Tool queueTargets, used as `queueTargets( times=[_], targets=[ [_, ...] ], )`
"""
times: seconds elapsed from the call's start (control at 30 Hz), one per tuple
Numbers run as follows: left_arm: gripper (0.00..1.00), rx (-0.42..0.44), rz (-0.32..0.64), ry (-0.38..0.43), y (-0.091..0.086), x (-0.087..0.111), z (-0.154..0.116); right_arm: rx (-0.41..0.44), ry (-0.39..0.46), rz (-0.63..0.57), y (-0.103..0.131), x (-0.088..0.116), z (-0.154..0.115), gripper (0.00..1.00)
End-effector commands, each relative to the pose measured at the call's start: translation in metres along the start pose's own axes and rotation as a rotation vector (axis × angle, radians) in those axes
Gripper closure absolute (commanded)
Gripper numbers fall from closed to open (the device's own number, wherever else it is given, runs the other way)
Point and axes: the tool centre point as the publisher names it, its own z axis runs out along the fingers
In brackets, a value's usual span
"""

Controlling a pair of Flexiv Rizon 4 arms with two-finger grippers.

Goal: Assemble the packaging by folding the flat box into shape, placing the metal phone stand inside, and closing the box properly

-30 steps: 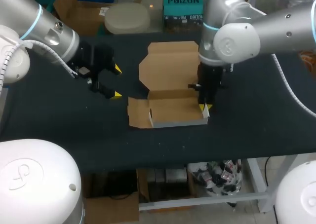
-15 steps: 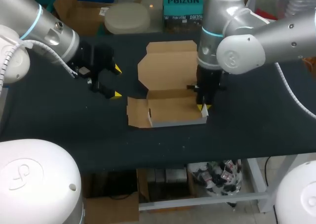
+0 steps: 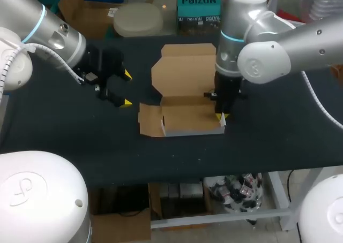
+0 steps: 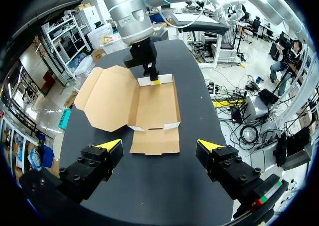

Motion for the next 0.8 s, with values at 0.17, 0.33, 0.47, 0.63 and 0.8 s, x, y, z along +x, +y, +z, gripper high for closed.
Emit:
queueTargets(
  times=[0.17, 0.33, 0.47, 0.63, 0.8],
  targets=[
    [0.0, -0.007, -0.001, 0.003, -0.0012, -0.0007, -0.0003, -0.005, -0.024, -0.025, 0.0042, 0.002, 0.0024, 1.0],
    [0.0, -0.007, -0.001, 0.003, -0.0012, -0.0007, -0.0003, 0.007, -0.053, -0.057, 0.0063, 0.005, 0.0009, 1.0],
    [0.0, -0.007, -0.001, 0.003, -0.0012, -0.0007, -0.0003, -0.008, -0.111, -0.039, 0.0068, 0.0064, -0.0013, 1.0],
    [0.0, -0.007, -0.001, 0.003, -0.0012, -0.0007, -0.0003, -0.012, -0.171, 0.011, 0.0079, 0.0059, -0.0018, 1.0],
    [0.0, -0.007, -0.001, 0.003, -0.0012, -0.0007, -0.0003, -0.011, -0.213, 0.044, 0.0091, 0.0057, -0.0004, 1.0]
  ],
)
